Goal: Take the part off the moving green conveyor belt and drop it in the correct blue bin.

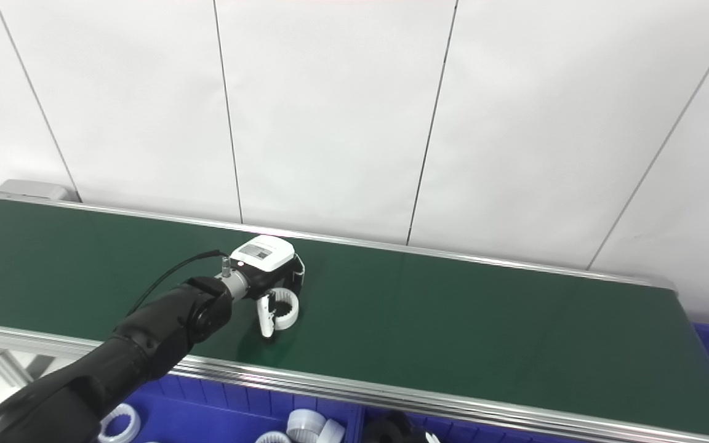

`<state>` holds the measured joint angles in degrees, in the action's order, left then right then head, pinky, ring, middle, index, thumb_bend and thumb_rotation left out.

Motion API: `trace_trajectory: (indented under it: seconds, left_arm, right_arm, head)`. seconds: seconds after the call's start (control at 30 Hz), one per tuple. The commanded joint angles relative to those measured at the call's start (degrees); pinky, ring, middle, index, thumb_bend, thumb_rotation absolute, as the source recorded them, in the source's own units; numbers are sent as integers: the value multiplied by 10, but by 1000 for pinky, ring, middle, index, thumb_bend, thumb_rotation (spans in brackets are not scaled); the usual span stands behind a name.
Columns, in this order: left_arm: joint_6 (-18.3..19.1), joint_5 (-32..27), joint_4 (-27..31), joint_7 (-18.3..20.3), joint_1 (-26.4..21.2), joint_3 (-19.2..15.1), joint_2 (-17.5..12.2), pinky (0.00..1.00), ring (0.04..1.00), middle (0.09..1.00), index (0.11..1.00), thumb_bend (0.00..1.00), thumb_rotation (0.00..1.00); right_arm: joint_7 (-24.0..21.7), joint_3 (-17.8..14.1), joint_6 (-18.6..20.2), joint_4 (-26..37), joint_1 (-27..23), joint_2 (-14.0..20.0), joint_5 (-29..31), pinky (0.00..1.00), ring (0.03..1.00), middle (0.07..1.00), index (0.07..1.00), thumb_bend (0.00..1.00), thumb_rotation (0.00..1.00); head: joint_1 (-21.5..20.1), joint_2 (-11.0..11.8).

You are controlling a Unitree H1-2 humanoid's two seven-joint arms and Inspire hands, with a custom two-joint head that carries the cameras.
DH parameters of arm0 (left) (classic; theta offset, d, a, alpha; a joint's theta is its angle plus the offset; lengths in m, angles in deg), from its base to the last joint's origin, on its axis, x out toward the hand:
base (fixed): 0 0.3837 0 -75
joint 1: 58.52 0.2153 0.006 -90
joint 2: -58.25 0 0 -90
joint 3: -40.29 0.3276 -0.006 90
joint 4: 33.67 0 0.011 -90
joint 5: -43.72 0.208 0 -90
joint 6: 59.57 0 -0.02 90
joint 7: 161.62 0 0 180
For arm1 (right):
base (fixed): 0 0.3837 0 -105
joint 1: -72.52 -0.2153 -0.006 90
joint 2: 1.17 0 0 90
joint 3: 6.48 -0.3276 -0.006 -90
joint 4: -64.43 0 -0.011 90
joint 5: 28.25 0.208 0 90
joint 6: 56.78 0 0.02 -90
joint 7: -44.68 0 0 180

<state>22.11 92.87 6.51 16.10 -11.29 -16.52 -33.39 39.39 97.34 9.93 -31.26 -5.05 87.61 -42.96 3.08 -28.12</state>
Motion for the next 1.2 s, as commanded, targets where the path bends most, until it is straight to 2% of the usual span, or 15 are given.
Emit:
trace_trajectory:
  seconds: [0.0, 0.03, 0.07, 0.13, 0.4, 0.53, 0.73, 0.83, 0.87, 0.9, 0.93, 1.0, 1.1, 1.13, 1.17]
  left_arm:
    - [-18, -2, -13, -13, 0, 9, 14, 171, 272, 468, 374, 713, 0]
    - [-23, -5, -15, -18, -1, 9, 14, 170, 272, 459, 367, 709, 0]
    - [-27, -7, -19, -23, -3, 9, 15, 170, 272, 472, 358, 610, 0]
    - [-32, -7, -25, -28, -6, 11, 16, 176, 277, 478, 339, 559, 0]
    - [-40, -11, -6, -22, -9, 13, 6, 168, 267, 479, 315, 541, 0]
    - [-10, -23, 74, 27, 6, -2, -12, 188, 286, 479, 314, 541, 0]
    - [35, -62, 251, 101, 66, -59, -40, 187, 280, 477, 311, 542, 0]
    - [50, -78, 330, 130, 90, -85, -53, 191, 286, 477, 317, 541, 0]
    - [53, -84, 346, 137, 95, -92, -55, 188, 280, 476, 318, 540, 0]
    - [57, -91, 364, 148, 99, -101, -59, 187, 278, 476, 318, 540, 0]
    - [61, -95, 375, 156, 101, -107, -61, 188, 276, 476, 315, 540, 0]
    - [66, -112, 402, 178, 103, -122, -70, 198, 277, 476, 307, 538, 0]
    - [64, -132, 426, 200, 106, -136, -80, 198, 275, 476, 292, 538, 0]
    - [65, -138, 434, 208, 107, -139, -83, 195, 272, 476, 299, 539, 0]
    - [67, -141, 439, 214, 108, -142, -84, 195, 271, 476, 304, 539, 0]
  right_arm:
    - [2, -6, -20, 20, -3, 0, 4, 940, 978, 987, 967, 363, 994]
    - [1, -7, -19, 22, -3, 1, 5, 938, 977, 987, 967, 364, 995]
    - [-1, -7, -17, 23, -2, 1, 8, 936, 976, 987, 967, 367, 997]
    - [-3, -8, -14, 27, -1, 1, 7, 930, 976, 991, 968, 363, 997]
    - [-5, -8, -13, 34, -4, -1, 3, 926, 973, 987, 968, 344, 992]
    - [-4, -7, -10, 34, -4, -4, -1, 937, 976, 986, 966, 335, 994]
    - [-3, -5, -6, 32, -5, -10, -7, 939, 977, 989, 970, 329, 993]
    - [-6, -5, -1, 29, -11, -13, -3, 940, 979, 988, 969, 344, 988]
    - [-7, -6, 1, 29, -12, -14, -3, 935, 978, 988, 969, 358, 990]
    - [-10, -6, 5, 32, -16, -14, -4, 933, 978, 988, 969, 363, 991]
    - [-11, -6, 9, 34, -18, -15, -4, 935, 979, 990, 971, 370, 995]
    - [-18, -6, 30, 50, -26, -19, -5, 941, 980, 992, 971, 371, 1000]
    - [-27, -4, 59, 66, -40, -24, -9, 929, 974, 994, 972, 371, 1000]
    - [-29, -4, 67, 69, -44, -26, -10, 923, 969, 992, 972, 378, 1000]
    - [-30, -4, 72, 72, -47, -27, -11, 921, 967, 992, 972, 385, 1000]
  head:
    - [0, 1]
    - [0, 0]
    - [0, 0]
    - [0, 0]
    - [2, -2]
    - [1, -4]
    - [-7, -17]
    - [-18, -41]
    - [-18, -41]
    - [-30, -68]
    - [-30, -68]
    - [-61, -113]
    - [-78, -133]
    - [-91, -151]
    - [-91, -151]
